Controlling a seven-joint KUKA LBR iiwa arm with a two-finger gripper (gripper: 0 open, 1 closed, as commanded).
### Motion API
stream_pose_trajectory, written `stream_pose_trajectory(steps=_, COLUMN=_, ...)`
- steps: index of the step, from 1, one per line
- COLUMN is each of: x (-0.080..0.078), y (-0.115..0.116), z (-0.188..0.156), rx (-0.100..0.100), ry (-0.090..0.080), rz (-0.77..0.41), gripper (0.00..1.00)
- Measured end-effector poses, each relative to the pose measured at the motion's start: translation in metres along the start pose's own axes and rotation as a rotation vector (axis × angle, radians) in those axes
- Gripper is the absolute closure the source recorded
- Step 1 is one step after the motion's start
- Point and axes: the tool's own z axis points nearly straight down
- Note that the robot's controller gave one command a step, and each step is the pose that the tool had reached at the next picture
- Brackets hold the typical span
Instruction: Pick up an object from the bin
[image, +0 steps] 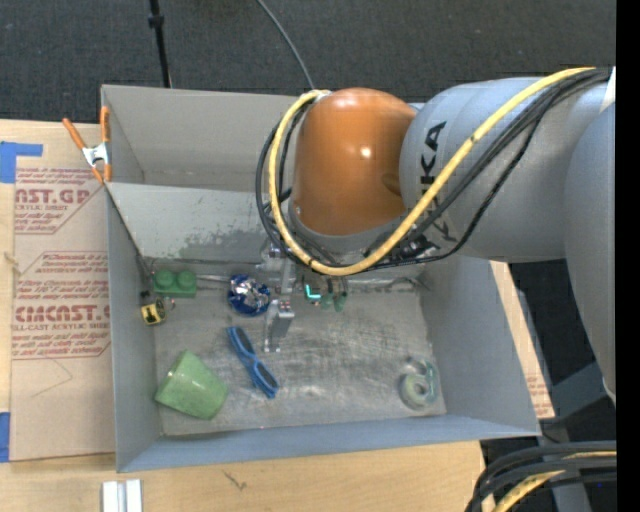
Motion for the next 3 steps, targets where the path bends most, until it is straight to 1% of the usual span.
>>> stream_pose_trajectory(steps=1, x=0.038, y=-0.015, z=0.144, rx=-0.003, ry=-0.020, rz=-0.133, gripper=0.00)
stream_pose_trajectory(steps=2, x=0.036, y=-0.015, z=0.140, rx=-0.004, ry=-0.023, rz=-0.133, gripper=1.00)
stream_pose_trajectory(steps=3, x=0.034, y=0.002, z=0.001, rx=-0.002, ry=-0.015, rz=-0.107, gripper=1.00)
